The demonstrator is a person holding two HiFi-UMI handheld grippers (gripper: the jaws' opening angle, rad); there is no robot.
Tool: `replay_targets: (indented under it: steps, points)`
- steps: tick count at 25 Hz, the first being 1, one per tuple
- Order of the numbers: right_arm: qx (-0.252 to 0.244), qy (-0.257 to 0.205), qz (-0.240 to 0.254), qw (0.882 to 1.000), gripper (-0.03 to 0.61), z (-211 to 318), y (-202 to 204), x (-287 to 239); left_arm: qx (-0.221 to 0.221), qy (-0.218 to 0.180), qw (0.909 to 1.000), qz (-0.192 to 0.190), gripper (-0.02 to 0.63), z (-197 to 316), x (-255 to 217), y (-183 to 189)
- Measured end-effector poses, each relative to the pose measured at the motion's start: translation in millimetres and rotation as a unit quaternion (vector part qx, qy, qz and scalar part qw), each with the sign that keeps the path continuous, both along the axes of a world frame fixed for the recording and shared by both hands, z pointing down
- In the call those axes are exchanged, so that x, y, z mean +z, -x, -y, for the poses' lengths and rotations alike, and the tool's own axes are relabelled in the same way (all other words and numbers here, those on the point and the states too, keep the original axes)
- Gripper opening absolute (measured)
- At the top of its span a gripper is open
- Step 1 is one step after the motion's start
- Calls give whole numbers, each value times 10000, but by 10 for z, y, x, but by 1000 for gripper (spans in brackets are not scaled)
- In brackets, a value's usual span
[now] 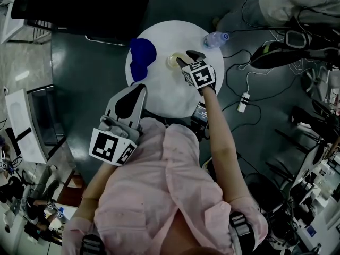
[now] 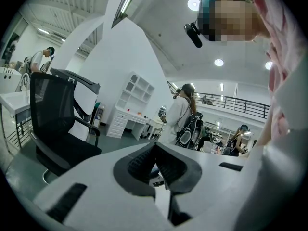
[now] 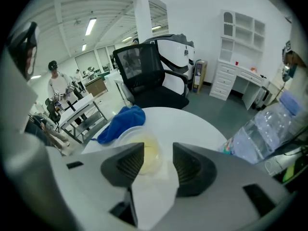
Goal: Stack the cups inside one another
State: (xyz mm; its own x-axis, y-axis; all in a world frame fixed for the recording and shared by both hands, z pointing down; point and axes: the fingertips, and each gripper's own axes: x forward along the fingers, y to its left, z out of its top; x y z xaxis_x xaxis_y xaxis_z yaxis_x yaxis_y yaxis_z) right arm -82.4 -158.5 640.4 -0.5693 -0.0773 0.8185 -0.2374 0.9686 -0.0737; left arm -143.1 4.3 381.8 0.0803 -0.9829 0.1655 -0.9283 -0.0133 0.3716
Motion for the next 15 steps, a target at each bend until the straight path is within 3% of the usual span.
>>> replay_targets:
  steps: [9,15]
  points:
    - [101,-103,100,9998,181,20,19,-56,45,-16,10000,-1,18,7,-8,-12]
    - [320,-183,434,9984,181,34,76,-241,95,-48,9999,-13,18,-1,-10,-23]
